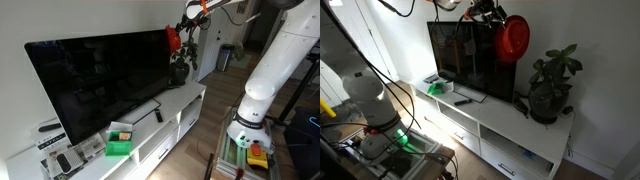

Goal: Pick up the red hat and put it on the tv stand

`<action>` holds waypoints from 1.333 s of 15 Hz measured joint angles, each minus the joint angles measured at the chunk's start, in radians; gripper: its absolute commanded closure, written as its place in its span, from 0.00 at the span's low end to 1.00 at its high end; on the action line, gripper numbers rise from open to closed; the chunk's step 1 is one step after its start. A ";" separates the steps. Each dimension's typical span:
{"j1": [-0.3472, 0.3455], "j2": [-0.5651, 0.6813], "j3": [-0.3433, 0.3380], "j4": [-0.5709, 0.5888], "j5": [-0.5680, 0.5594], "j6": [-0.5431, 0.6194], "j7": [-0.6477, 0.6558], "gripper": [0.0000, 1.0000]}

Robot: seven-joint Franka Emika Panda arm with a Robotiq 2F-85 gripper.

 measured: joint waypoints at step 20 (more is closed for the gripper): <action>0.007 0.071 -0.060 0.032 0.340 0.092 -0.606 0.00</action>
